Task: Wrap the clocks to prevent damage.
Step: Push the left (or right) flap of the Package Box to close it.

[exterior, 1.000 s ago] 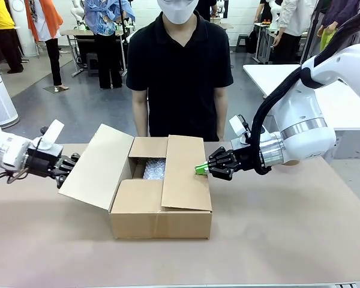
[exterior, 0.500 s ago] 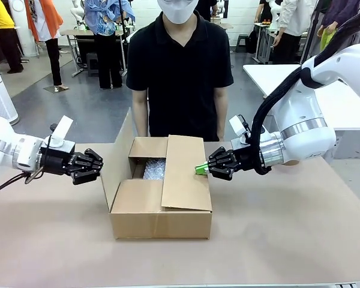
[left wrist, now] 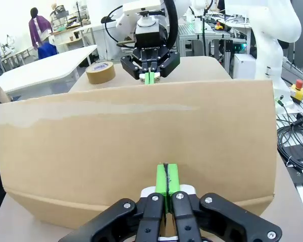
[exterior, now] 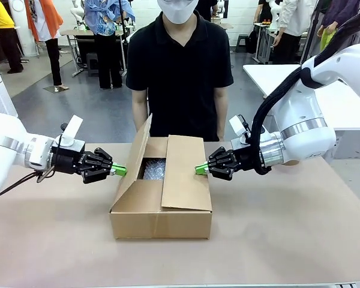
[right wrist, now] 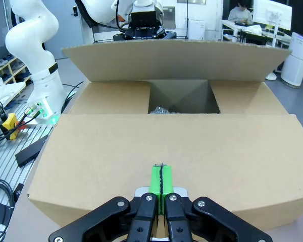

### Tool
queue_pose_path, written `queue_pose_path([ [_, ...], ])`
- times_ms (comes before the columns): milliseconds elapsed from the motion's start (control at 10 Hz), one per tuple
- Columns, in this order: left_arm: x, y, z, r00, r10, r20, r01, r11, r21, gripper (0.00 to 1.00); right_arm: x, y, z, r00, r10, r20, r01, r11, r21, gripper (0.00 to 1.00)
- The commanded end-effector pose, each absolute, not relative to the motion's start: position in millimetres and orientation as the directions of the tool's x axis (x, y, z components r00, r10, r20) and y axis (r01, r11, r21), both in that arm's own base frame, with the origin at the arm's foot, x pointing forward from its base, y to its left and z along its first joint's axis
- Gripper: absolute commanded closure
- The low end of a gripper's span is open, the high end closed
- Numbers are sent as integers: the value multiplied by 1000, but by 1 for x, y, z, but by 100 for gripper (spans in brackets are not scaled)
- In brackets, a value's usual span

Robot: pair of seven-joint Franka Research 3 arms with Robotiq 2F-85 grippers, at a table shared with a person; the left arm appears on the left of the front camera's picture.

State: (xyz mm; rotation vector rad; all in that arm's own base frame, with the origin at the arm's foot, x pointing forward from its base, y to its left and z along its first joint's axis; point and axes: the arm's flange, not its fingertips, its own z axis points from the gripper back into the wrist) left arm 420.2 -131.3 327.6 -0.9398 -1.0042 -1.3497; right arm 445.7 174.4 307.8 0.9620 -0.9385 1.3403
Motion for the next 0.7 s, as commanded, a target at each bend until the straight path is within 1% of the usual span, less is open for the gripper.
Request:
queue_pose_path([
  [0, 428, -139, 313, -57, -302, 952, 996, 43, 73, 100, 445, 175, 304, 23, 344, 939, -1000, 3, 24, 99],
  [300, 433, -141, 290, -45, -368, 929, 998, 32, 62, 100, 445, 175, 304, 23, 344, 939, -1000, 3, 24, 99],
  [600, 434, -139, 285, -46, -385, 922, 998, 26, 61, 100, 445, 175, 304, 23, 344, 939, -1000, 3, 24, 99],
])
